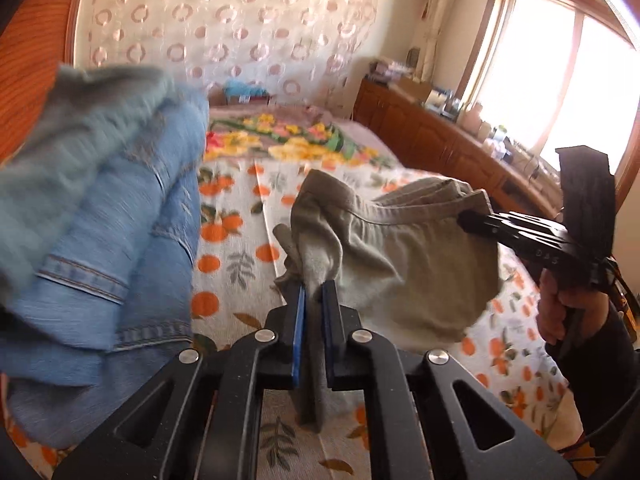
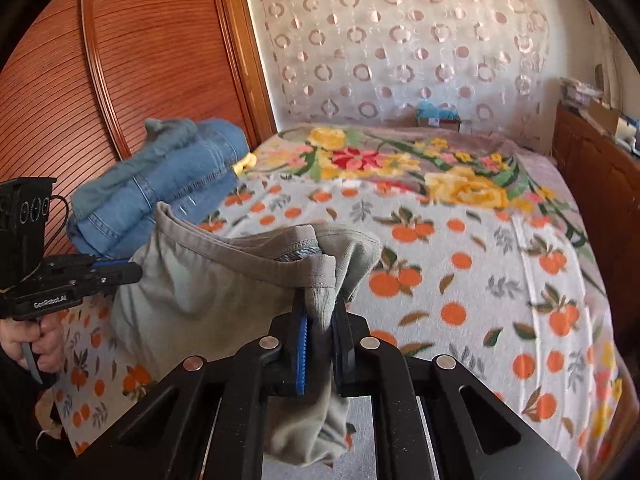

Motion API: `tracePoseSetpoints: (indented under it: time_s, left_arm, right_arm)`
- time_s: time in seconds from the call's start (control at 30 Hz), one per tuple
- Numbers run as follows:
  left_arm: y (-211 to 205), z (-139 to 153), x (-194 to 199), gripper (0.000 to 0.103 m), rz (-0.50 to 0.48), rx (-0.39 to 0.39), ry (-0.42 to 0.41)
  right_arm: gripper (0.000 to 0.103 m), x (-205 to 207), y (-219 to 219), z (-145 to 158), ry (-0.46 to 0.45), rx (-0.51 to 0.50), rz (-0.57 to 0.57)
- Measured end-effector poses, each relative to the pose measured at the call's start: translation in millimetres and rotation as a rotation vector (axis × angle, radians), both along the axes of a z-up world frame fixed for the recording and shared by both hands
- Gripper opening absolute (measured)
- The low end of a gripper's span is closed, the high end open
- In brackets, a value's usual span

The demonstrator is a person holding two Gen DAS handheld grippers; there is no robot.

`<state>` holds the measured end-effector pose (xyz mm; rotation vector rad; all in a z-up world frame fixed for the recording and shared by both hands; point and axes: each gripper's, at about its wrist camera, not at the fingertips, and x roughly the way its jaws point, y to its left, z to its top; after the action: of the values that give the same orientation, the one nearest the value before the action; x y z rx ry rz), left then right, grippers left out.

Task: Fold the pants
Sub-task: 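Lift the folded pants with both tools and carry it onto the jeans stack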

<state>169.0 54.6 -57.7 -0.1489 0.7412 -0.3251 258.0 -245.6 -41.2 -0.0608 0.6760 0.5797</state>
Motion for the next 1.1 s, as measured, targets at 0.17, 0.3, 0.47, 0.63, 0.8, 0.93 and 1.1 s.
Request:
tracePoseSetpoints:
  time_s: [0.17, 0.3, 0.47, 0.63, 0.8, 0.93, 1.1]
  left_arm:
    - [14.0, 37.6, -14.0, 0.009, 0.032, -0.008, -0.1]
    - [42.0, 67.9, -22.1, 0.009, 0.1, -0.03, -0.175]
    - [72.7, 94.3, -25.2, 0.009, 0.173, 0.004, -0.227]
    - [102.4, 93.0, -16.3, 0.008, 0.241, 0.021, -0.218]
    - [125.8, 84.1, -12.3, 0.006, 0.294, 0.016, -0.207]
    - [140.7, 74.5, -10.8, 0.005, 0.312, 0.014, -0.186]
    - [156.3, 67.9, -12.8, 0.005, 0.345, 0.015, -0.177]
  right_arm:
    - [0.009, 6.3, 20.9, 41.3, -0.068, 0.006, 0.039]
    - [0.009, 21.7, 56.2, 81.0, -0.134, -0.015, 0.102]
    - [0.009, 50.5, 107.8, 107.0, -0.192, -0.039, 0.164]
    - [0.009, 82.0, 163.3, 106.8, -0.223, -0.089, 0.226]
    - [0.009, 125.3, 217.3, 93.7, -0.216, -0.138, 0.277]
    - [0.008, 154.6, 236.7, 92.5, -0.236, -0.135, 0.318]
    - [0.008, 160.5, 239.4, 96.5, -0.274, -0.144, 0.377]
